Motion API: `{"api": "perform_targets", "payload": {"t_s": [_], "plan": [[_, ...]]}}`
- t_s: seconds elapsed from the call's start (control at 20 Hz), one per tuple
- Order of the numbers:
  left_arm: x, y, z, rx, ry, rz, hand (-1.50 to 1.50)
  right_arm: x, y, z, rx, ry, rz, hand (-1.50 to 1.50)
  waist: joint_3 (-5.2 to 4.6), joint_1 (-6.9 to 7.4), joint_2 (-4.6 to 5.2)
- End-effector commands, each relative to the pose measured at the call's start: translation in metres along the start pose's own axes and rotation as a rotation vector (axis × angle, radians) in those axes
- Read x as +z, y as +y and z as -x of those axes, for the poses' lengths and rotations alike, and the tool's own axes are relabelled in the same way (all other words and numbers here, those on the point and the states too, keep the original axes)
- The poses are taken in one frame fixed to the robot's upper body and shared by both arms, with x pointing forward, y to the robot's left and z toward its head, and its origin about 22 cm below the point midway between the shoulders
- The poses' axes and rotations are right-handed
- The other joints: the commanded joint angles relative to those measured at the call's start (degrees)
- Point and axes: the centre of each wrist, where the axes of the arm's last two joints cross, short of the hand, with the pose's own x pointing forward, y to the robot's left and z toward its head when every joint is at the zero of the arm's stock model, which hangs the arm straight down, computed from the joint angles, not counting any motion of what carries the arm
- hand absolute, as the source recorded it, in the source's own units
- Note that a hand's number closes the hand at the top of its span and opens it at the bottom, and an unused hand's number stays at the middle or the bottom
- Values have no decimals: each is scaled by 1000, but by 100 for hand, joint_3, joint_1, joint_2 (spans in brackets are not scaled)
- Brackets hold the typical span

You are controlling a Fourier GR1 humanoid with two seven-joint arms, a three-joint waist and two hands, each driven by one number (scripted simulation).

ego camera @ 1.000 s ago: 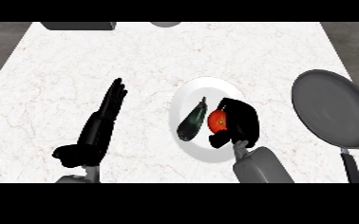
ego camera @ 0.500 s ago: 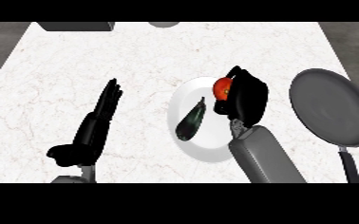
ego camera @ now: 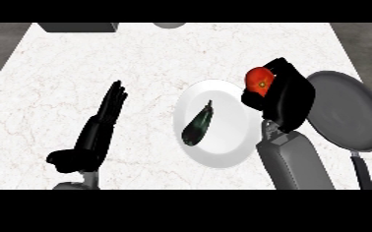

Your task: Pick the tomato from the plate and place it in the pan

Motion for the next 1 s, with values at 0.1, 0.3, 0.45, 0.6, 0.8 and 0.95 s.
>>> {"api": "perform_targets", "payload": {"t_s": [0.1,0.3,0.45,0.6,0.8,0.95], "plan": [[5,-5,7,-20,-3,-10,0,-38,-6,55,-103,146,127,150,4,9,16],[9,-12,-5,-6,3,15,0,-52,-2,108,-57,149,191,150,5,32,11],[1,-11,4,9,15,0,0,-74,-18,139,33,144,283,150,2,-10,18],[8,-11,13,7,-11,-7,0,-82,2,160,86,151,339,150,2,38,23],[-13,6,-6,-3,-2,-2,0,-121,-20,193,2,170,465,150,9,27,30],[2,-7,-11,6,1,-10,0,-143,-25,224,-5,199,479,150,11,78,24]]}}
